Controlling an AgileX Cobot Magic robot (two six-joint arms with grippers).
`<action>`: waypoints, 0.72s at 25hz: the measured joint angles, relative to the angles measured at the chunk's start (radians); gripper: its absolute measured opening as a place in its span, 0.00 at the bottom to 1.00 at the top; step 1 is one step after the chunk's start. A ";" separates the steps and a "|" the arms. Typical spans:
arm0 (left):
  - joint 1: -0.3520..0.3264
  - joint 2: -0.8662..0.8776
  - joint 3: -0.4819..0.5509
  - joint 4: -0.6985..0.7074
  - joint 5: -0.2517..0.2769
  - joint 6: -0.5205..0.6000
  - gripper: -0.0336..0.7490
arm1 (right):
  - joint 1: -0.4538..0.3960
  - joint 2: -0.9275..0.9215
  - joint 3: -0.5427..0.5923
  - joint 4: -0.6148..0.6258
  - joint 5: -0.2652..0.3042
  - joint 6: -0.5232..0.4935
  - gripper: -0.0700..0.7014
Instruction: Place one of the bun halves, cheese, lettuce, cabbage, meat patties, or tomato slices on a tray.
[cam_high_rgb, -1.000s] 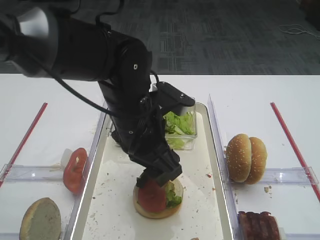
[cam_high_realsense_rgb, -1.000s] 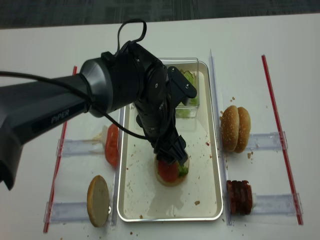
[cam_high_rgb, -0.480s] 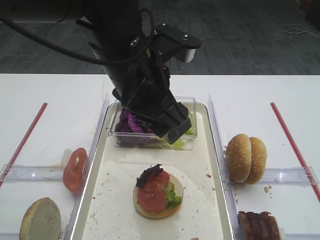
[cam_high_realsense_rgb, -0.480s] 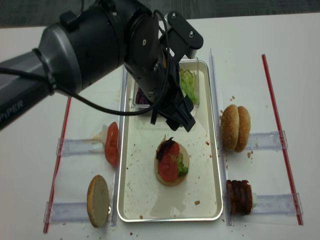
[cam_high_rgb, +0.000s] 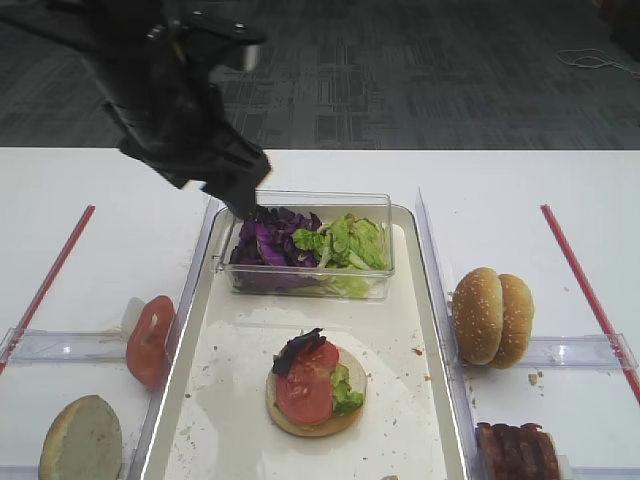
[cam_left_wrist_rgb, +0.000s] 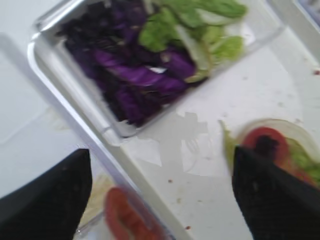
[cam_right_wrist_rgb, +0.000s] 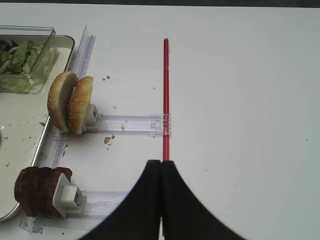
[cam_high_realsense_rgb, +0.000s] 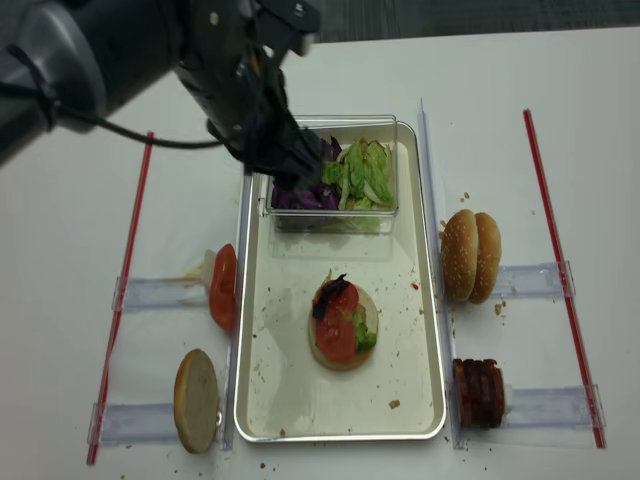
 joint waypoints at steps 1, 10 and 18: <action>0.052 0.000 0.000 0.000 0.005 -0.001 0.76 | 0.000 0.000 0.000 0.000 0.000 0.000 0.50; 0.434 0.000 0.000 0.020 0.089 -0.006 0.76 | 0.000 0.000 0.000 0.000 0.000 -0.002 0.50; 0.487 0.000 0.000 0.018 0.139 -0.007 0.76 | 0.000 0.000 0.000 0.000 0.000 -0.002 0.50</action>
